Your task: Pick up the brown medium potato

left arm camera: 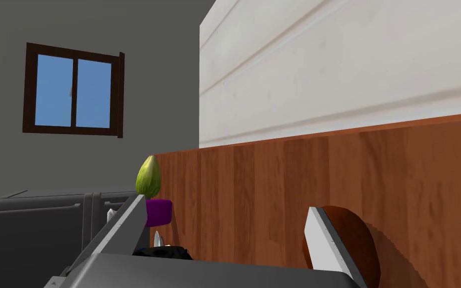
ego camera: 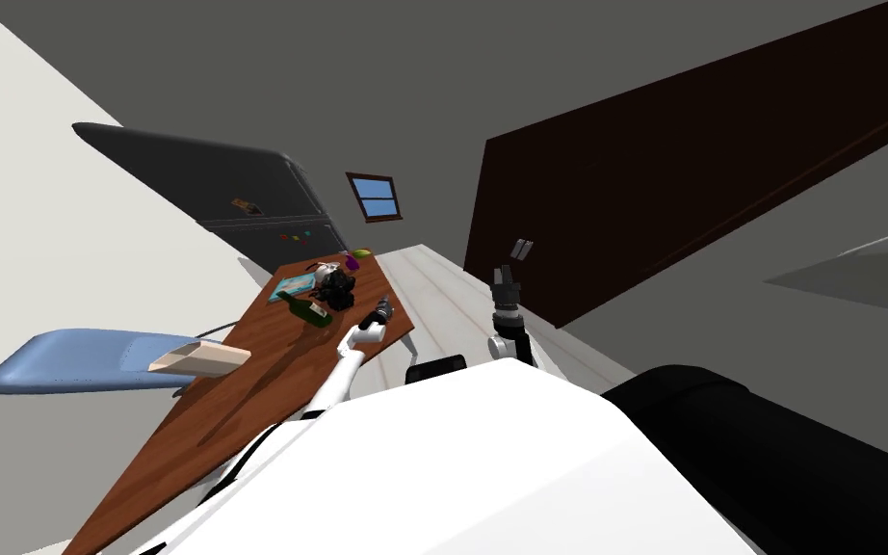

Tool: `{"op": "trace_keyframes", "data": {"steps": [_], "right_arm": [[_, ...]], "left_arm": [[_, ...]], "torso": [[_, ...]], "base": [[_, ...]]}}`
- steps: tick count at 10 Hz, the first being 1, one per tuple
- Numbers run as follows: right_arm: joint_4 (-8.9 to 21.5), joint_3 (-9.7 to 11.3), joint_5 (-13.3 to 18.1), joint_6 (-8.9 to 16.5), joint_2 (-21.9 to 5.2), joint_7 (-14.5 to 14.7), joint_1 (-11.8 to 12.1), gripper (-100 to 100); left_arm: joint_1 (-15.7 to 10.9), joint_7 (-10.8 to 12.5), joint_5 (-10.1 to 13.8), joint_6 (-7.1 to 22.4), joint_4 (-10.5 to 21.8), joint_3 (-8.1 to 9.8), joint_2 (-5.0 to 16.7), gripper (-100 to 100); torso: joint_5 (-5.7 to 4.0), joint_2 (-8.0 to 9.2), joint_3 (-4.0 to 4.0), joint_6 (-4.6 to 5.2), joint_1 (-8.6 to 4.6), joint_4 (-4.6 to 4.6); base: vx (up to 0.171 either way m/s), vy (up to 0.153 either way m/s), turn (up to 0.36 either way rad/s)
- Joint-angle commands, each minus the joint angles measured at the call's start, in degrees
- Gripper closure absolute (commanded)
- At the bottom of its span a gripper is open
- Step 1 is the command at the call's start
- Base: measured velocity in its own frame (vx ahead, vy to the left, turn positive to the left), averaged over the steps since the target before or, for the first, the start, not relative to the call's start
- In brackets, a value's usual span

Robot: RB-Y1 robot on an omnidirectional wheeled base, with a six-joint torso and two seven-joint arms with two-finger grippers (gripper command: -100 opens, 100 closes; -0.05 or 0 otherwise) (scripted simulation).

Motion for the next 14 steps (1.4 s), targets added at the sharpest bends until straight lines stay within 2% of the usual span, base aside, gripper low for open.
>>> {"op": "trace_keyframes", "data": {"steps": [1, 3, 7, 13, 14], "right_arm": [[0.00, 0.00, 0.00, 0.00, 0.00, 0.00, 0.00, 0], [0.00, 0.00, 0.00, 0.00, 0.00, 0.00, 0.00, 0], [0.00, 0.00, 0.00, 0.00, 0.00, 0.00, 0.00, 0], [0.00, -0.01, 0.00, 0.00, -0.01, 0.00, 0.01, 0], [0.00, -0.01, 0.00, 0.00, -0.01, 0.00, 0.00, 0]], "left_arm": [[-1.13, 0.11, 0.50, 1.33, 2.18, 0.30, -0.16, -100], [-3.20, 0.34, 2.37, 3.62, 5.67, 1.08, -0.05, -100], [-4.99, 0.45, 4.12, 5.70, 10.02, 2.00, 0.08, -100], [-8.66, 0.30, 8.62, 10.91, 19.79, 5.15, 0.53, -100], [-8.80, 0.26, 8.95, 11.31, 20.57, 5.42, 0.57, -100]], "torso": [[0.00, 0.00, 0.00, 0.00, 0.00, 0.00], [-0.01, 0.03, 0.02, -0.01, -0.03, 0.01], [0.01, 0.04, 0.03, -0.01, 0.07, 0.01], [0.05, 0.07, 0.04, -0.05, 0.20, 0.01], [0.06, 0.11, 0.06, -0.05, 0.26, 0.02]], "base": [[-0.011, 0.036, -0.051], [-0.014, 0.038, -0.146], [-0.016, 0.049, -0.110], [-0.028, 0.078, -0.130], [-0.027, 0.105, -0.130]]}}
